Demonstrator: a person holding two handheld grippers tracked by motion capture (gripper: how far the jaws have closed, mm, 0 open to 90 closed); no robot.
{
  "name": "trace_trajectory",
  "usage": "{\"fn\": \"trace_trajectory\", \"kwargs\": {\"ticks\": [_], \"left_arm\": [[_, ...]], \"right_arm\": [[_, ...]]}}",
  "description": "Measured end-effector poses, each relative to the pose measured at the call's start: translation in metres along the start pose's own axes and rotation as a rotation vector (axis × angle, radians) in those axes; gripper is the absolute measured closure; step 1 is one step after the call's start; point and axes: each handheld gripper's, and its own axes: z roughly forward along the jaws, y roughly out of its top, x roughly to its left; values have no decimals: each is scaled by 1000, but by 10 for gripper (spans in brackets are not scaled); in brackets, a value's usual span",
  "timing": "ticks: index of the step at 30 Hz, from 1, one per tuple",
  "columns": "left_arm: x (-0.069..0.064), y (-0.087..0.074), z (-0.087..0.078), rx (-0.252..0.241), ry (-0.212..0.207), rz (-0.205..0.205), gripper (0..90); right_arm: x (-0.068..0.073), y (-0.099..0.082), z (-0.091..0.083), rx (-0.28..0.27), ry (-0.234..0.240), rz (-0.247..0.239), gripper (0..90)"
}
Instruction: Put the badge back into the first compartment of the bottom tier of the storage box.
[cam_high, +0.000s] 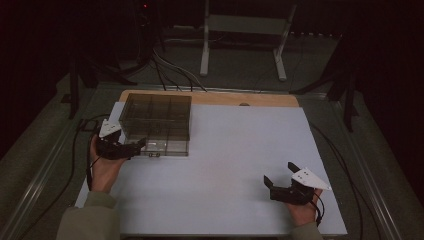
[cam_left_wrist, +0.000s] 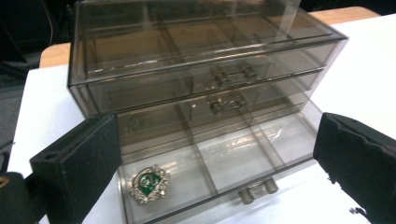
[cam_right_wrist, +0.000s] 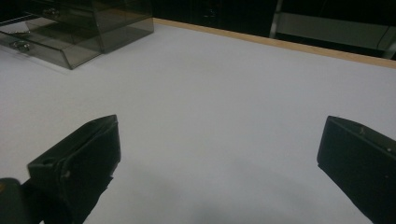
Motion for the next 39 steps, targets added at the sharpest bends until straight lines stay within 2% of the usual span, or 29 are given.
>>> {"fn": "trace_trajectory", "kwargs": {"ticks": [3,7,10,24,29,39], "left_arm": [[-7,-1,-5,-36,-10,9,20],[-13,-3,-8,-58,-20,23,20],[-17,-6,-11,-78,-28,18,20],[-29,-20,-19,-99,-49,12,20],[-33,-26,-19,-92,-45,22,20],[-41,-42,-23,-113,-38,28,20]], "right_arm": [[0,0,0,-1,0,0,0],[0,0,-1,-2,2,2,0],[0,0,-1,-4,3,5,0],[2,1,-2,-10,13,3,0],[3,1,-2,-10,16,4,0],[4,1,-2,-17,22,4,0]]}}
